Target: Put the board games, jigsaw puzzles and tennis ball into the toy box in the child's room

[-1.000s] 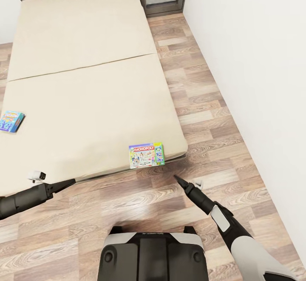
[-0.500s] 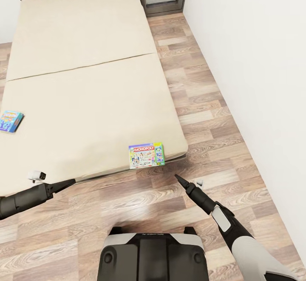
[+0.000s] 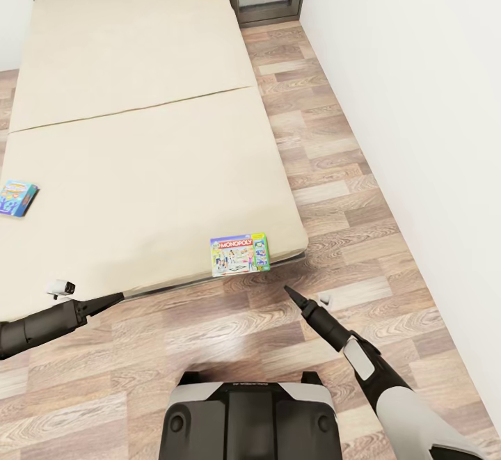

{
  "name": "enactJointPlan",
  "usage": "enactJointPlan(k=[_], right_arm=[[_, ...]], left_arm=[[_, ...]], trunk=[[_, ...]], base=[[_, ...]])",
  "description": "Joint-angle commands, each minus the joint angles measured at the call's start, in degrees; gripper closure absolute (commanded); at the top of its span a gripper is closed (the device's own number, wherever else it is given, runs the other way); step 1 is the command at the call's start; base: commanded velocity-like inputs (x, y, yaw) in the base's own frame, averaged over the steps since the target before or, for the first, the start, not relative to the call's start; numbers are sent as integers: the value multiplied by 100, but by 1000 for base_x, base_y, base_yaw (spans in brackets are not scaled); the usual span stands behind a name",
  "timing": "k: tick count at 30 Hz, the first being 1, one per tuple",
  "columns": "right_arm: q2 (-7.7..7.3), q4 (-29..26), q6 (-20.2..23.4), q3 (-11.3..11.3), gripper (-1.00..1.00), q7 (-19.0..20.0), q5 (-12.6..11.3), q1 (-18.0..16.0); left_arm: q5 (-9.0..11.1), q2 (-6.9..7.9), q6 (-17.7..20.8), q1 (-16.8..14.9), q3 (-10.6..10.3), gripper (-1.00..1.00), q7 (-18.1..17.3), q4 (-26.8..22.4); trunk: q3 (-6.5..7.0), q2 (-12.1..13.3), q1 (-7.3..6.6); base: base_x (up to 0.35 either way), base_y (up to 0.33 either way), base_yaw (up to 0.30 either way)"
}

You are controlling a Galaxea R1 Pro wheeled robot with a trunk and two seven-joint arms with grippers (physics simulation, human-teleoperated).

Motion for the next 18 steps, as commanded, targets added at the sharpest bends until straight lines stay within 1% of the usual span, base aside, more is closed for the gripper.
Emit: enactJointPlan(k=[1,3,5,13,18], right_arm=[[7,6,12,-7,-100,18,-35,-2],[21,20,-143,-2,-100,11,-35,-2],[24,24,-195,-2,-100,5,-35,-2],[28,32,-259,3,-100,-5,-38,-3],[30,37,-260,-15,-100,-15,-49,-3]], left_arm=[[-10,1,60,-1,1,-100,-24,-2],[-10,1,60,-1,1,-100,-24,-2],[-10,1,60,-1,4,-100,-24,-2],[-10,6,60,-1,9,-100,-24,-2],[-10,8,60,-1,10,-100,-24,-2]], trunk=[[-21,-45,23],[-57,-125,67],[-93,-206,111],[-93,-206,111],[-183,-406,221]], base=[[0,0,0],[0,0,0],[0,0,0],[0,0,0],[0,0,0]])
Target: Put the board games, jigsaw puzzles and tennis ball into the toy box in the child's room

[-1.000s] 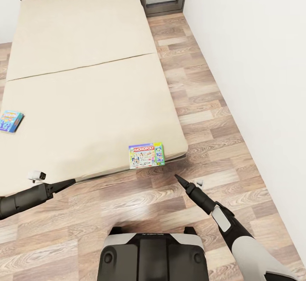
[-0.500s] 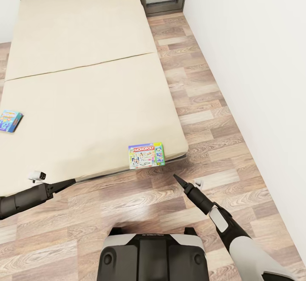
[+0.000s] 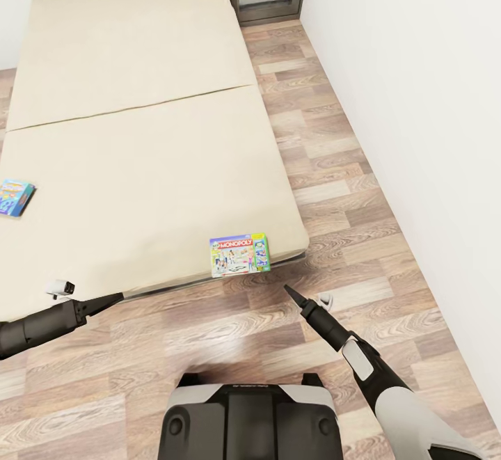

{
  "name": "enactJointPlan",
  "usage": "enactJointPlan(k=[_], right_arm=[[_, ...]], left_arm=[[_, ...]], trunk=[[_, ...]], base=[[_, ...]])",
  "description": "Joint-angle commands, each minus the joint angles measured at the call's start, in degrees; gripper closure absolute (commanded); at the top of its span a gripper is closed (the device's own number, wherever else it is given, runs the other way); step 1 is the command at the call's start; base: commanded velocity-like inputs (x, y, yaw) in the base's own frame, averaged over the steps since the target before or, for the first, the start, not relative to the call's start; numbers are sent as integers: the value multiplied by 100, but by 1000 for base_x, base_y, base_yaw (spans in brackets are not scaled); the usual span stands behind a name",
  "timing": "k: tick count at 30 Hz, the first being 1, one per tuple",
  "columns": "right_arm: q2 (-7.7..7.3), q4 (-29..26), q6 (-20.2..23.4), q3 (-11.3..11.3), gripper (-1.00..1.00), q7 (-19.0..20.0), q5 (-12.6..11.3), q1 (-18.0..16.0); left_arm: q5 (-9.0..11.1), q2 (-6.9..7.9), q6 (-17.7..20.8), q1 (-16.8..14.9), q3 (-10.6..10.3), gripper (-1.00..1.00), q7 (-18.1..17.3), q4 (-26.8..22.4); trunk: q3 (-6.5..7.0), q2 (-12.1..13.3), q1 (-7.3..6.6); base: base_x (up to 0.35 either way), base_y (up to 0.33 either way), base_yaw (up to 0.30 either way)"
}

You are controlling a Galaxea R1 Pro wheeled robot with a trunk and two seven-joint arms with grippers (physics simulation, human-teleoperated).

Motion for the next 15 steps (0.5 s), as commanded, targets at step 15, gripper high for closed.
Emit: enactJointPlan(k=[15], right_arm=[[17,1,23,-14,-100,34,-35,2]], left_arm=[[-10,2,60,-1,2,-100,-24,-3]], trunk=[[-93,-205,111]], base=[[0,0,0]])
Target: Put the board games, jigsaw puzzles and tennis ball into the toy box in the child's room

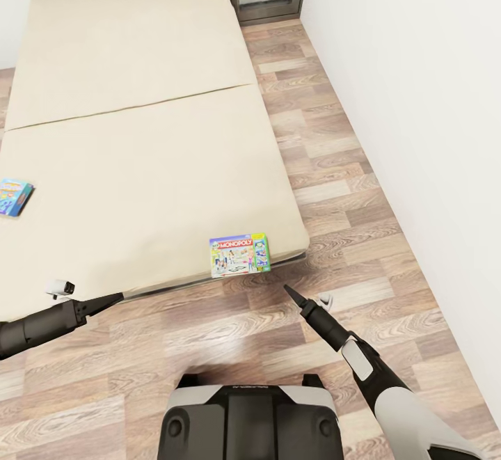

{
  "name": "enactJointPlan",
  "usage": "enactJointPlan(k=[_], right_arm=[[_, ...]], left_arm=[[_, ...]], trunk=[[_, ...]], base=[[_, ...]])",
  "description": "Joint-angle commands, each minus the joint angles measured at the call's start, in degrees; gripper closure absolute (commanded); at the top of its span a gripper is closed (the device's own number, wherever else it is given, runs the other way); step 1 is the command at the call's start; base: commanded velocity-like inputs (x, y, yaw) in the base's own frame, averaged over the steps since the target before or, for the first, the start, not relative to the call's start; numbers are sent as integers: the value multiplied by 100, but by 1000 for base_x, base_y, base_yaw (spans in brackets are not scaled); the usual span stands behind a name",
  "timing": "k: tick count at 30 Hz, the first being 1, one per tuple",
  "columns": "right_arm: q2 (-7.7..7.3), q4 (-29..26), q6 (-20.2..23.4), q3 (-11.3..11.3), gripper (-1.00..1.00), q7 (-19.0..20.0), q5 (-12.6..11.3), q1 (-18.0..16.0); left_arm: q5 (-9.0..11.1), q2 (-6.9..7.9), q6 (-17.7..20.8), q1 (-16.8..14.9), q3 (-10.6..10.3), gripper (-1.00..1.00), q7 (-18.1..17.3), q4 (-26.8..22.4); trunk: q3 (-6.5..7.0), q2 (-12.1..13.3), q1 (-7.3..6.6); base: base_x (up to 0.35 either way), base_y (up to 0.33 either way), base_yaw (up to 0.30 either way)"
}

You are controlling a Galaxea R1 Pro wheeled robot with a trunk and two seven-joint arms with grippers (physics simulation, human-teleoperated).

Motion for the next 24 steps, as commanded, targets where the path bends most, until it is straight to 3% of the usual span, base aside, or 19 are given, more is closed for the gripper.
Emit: enactJointPlan(k=[1,6,24], right_arm=[[5,1,61,-23,-100,30,-25,-1],[7,-2,62,-24,-100,50,-34,-1],[7,2,71,-26,-100,92,-58,-5]], left_arm=[[-10,-1,60,-1,1,-100,-24,-1],[-10,-3,60,-1,0,-100,-24,-2],[-4,7,54,-1,14,-100,-24,0]], trunk=[[-21,-45,23],[-111,-245,133],[-111,-245,133]], base=[[0,0,0],[0,0,0],[0,7,0]])
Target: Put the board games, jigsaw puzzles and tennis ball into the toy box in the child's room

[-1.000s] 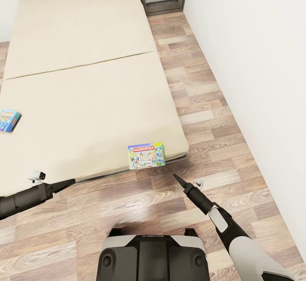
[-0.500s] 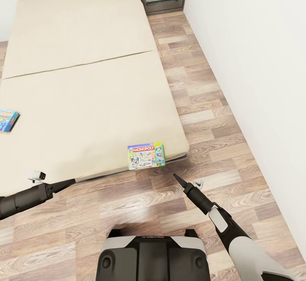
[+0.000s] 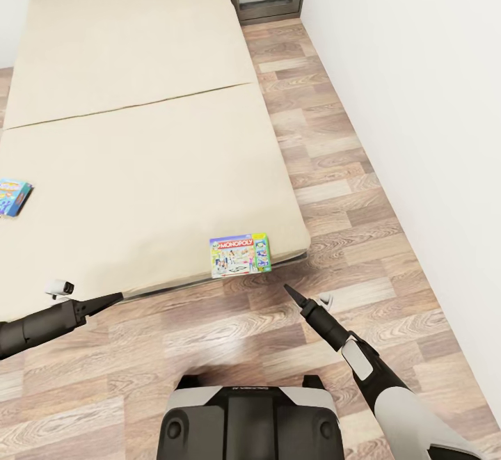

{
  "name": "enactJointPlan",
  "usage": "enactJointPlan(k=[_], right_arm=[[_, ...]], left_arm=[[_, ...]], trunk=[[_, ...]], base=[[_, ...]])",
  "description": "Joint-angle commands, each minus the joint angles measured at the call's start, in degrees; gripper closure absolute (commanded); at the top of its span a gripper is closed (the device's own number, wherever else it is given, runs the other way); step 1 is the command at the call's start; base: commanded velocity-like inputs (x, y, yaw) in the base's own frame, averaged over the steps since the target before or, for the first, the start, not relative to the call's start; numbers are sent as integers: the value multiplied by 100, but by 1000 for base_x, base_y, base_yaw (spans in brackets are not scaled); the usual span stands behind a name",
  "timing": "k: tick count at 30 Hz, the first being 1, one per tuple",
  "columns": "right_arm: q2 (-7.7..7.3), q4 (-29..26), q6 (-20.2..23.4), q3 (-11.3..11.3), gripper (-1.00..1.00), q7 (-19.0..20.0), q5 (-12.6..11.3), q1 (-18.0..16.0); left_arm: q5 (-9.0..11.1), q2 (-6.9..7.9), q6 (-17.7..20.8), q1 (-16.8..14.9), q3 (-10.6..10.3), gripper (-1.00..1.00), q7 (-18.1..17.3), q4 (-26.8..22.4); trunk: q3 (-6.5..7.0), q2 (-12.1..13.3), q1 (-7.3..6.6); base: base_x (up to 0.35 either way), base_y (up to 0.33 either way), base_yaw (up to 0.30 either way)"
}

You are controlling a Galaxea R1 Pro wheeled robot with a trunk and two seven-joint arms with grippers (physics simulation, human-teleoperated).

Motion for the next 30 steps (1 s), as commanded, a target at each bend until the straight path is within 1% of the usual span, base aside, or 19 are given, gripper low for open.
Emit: enactJointPlan(k=[1,8,22,30], right_arm=[[4,2,60,-26,-100,23,-22,0],[4,3,60,-31,-100,17,-47,2],[4,10,60,-30,-100,7,-64,2],[4,12,60,-31,-100,6,-65,1]], left_arm=[[-10,2,62,-2,2,-100,-24,0],[-9,4,65,-2,5,-100,-24,0],[-9,4,63,-2,15,-100,-24,0],[-9,-3,62,-1,12,-100,-24,-1]], trunk=[[-2,-3,1],[-2,-3,1],[-2,-3,1],[-2,-3,1]], base=[[0,133,0],[0,137,0],[2,24,0],[83,132,0]])
